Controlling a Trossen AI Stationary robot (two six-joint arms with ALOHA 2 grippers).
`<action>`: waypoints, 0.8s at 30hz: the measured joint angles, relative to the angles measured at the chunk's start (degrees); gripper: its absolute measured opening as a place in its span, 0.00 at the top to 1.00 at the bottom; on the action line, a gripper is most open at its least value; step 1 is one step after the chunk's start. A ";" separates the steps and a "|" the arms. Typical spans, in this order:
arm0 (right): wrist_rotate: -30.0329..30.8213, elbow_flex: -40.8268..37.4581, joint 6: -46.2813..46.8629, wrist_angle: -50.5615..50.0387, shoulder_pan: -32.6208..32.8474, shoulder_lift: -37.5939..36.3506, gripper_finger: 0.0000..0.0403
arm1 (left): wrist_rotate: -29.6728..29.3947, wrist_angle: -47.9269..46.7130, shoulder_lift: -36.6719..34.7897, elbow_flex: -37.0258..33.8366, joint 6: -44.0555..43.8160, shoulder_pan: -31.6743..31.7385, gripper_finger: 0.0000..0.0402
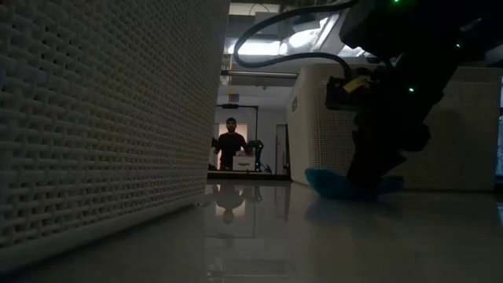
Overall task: Sort clothes
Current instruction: Put the blue sock into the bottom white bin
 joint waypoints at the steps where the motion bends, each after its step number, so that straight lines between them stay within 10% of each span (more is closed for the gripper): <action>1: 0.02 0.00 -0.31 0.00 0.00 0.02 0.87 | 0.00 0.00 0.00 0.00 0.00 0.00 0.55; 24: 3.52 6.64 -9.08 -1.41 5.00 -12.43 0.98 | 0.00 0.05 -0.02 0.00 0.31 0.00 0.55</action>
